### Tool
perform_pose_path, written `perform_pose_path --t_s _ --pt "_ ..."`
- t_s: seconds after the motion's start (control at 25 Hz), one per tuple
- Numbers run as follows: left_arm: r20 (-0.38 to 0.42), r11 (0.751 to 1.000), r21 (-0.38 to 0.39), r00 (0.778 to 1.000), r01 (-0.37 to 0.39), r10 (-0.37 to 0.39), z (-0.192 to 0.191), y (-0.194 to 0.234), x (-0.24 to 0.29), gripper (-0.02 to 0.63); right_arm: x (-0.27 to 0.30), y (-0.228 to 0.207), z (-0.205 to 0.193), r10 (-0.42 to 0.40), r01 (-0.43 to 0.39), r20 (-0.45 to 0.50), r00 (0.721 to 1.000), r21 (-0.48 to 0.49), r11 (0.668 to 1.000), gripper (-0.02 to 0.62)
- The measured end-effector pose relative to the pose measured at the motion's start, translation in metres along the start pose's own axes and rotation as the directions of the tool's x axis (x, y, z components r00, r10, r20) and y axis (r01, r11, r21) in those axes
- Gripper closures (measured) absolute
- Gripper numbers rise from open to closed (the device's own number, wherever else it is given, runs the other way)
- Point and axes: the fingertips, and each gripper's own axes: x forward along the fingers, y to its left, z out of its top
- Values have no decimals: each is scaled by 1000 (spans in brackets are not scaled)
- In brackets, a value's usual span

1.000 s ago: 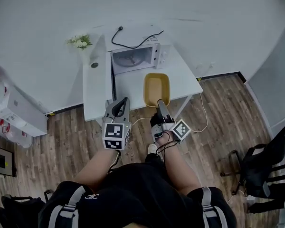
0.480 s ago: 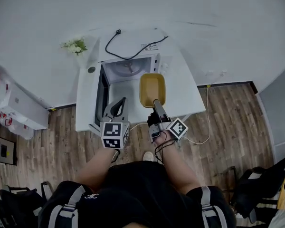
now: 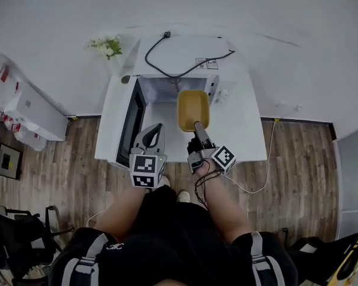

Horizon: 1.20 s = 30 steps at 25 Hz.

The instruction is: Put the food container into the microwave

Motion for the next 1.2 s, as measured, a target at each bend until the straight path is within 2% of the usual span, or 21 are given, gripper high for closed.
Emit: perform_pose_path --t_s 0.2,0.4,0.56,1.2 --pt "-3 1000 -20 1000 -17 17 -9 21 25 592 50 -30 9 -31 31 -20 999 4 999 362" --pt "-12 998 -48 1000 -27 27 -14 45 58 592 107 -56 25 -88 86 -34 996 -37 996 362" --pt "-29 998 -56 999 -17 15 -16 60 86 592 153 -76 30 -108 107 -47 993 -17 994 360" --pt "-93 993 -100 994 -61 51 -33 102 139 592 259 -134 38 -207 205 -114 972 -33 978 360"
